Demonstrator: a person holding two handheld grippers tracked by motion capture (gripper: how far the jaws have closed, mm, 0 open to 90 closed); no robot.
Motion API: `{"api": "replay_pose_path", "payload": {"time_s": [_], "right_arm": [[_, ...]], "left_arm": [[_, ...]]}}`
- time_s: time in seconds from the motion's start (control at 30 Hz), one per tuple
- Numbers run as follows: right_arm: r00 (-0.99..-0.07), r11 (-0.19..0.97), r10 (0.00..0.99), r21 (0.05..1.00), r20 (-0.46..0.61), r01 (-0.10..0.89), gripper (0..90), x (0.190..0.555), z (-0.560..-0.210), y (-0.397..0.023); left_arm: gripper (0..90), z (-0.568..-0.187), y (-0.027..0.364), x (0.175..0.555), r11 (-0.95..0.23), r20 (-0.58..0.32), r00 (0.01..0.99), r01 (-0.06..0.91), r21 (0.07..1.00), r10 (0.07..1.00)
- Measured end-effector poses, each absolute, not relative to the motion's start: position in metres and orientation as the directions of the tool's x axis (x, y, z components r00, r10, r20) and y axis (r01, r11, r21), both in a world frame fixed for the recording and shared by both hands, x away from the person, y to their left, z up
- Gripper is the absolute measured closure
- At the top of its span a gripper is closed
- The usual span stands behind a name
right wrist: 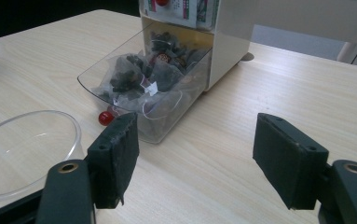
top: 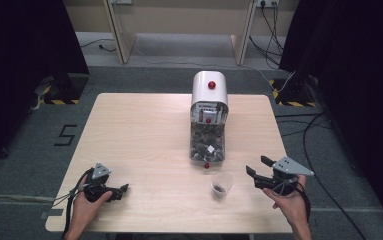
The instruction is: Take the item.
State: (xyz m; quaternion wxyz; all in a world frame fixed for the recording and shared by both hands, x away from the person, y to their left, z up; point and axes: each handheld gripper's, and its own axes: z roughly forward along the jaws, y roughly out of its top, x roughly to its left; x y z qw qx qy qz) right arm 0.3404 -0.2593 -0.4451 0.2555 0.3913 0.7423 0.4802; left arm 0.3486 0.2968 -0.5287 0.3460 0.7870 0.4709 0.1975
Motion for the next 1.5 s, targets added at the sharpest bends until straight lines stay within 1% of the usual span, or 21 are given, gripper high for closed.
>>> {"api": "replay_pose_path", "payload": {"time_s": [0.13, 0.17, 0.37, 0.6, 1.5], "right_arm": [[-0.552, 0.227, 0.834, 0.912, -0.002, 0.341, 28.8, 0.341, -0.446, -0.261], [-0.549, 0.226, 0.836, 0.912, -0.002, 0.342, 26.8, 0.341, -0.446, -0.262], [-0.532, 0.219, 0.847, 0.909, 0.004, 0.354, 21.6, 0.342, -0.449, -0.263], [-0.521, 0.213, 0.853, 0.907, 0.009, 0.364, 19.4, 0.342, -0.452, -0.266], [-0.506, 0.202, 0.862, 0.893, 0.033, 0.402, 18.7, 0.331, -0.467, -0.274]], "left_arm": [[0.0, -0.529, 0.297, 0.349, -0.317, -0.015, 0.478, 0.605, 0.731, 0.878], [0.0, -0.529, 0.297, 0.349, -0.317, -0.015, 0.478, 0.605, 0.731, 0.878], [0.0, -0.529, 0.297, 0.349, -0.317, -0.015, 0.478, 0.605, 0.731, 0.878], [0.0, -0.529, 0.297, 0.349, -0.317, -0.015, 0.478, 0.604, 0.731, 0.878], [0.0, -0.529, 0.297, 0.349, -0.317, -0.015, 0.478, 0.604, 0.731, 0.878]]}}
